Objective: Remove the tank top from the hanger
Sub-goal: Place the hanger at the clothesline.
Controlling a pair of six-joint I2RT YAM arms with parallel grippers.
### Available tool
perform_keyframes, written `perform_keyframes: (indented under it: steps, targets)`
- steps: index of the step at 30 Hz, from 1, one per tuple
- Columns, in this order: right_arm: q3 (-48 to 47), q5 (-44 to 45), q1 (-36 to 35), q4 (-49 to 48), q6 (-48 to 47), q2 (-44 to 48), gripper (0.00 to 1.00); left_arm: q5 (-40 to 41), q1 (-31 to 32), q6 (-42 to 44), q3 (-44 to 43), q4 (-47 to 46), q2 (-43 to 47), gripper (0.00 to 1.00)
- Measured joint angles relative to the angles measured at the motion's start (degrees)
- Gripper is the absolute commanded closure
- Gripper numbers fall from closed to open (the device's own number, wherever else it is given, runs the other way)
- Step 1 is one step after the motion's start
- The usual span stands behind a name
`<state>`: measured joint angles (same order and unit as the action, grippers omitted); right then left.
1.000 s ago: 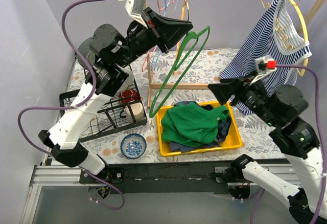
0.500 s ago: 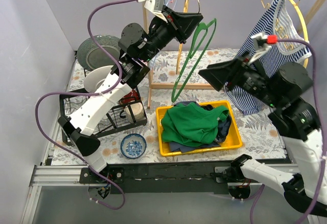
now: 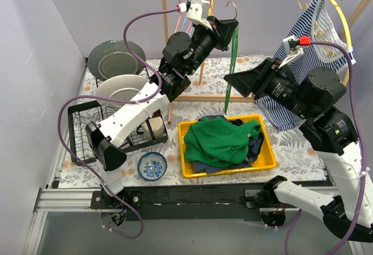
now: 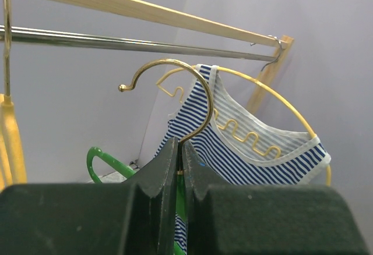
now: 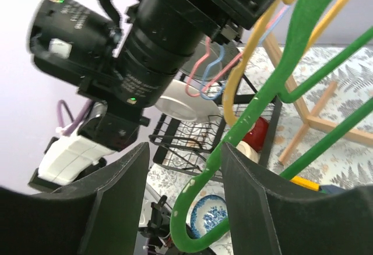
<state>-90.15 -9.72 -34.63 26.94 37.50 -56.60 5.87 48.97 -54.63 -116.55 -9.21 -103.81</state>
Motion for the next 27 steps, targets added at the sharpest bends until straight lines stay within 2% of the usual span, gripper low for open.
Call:
perform_keyframes:
  steps: [10, 14, 20, 24, 26, 27]
  targets:
    - [2.82, 10.36, 0.00, 5.77, -1.33, -2.01, 0.52, 5.07, 1.29, 2.62, -0.87, -0.74, -0.90, 1.00]
    - [2.21, 13.94, 0.00, 8.44, -3.37, -2.86, 0.65, 5.92, 1.44, 3.52, -1.05, -0.81, -0.90, 1.00]
    - [2.08, 18.03, 0.00, 10.49, -7.26, -1.84, 0.79, 5.64, 1.75, 5.16, -1.09, -0.90, -1.16, 1.00]
    - [2.14, 18.78, 0.00, 10.69, -10.43, 0.33, 0.89, 3.15, 1.79, 6.91, -0.52, -2.08, -1.20, 1.00]
    - [3.13, 18.80, 0.11, 10.71, -11.54, 1.92, 0.98, 0.72, 1.79, 7.72, -0.04, -3.28, -1.11, 1.00]
    - [3.67, 18.78, 0.11, 10.84, -12.09, 2.54, 0.99, -0.26, 1.79, 8.24, 0.22, -3.54, -1.01, 1.00]
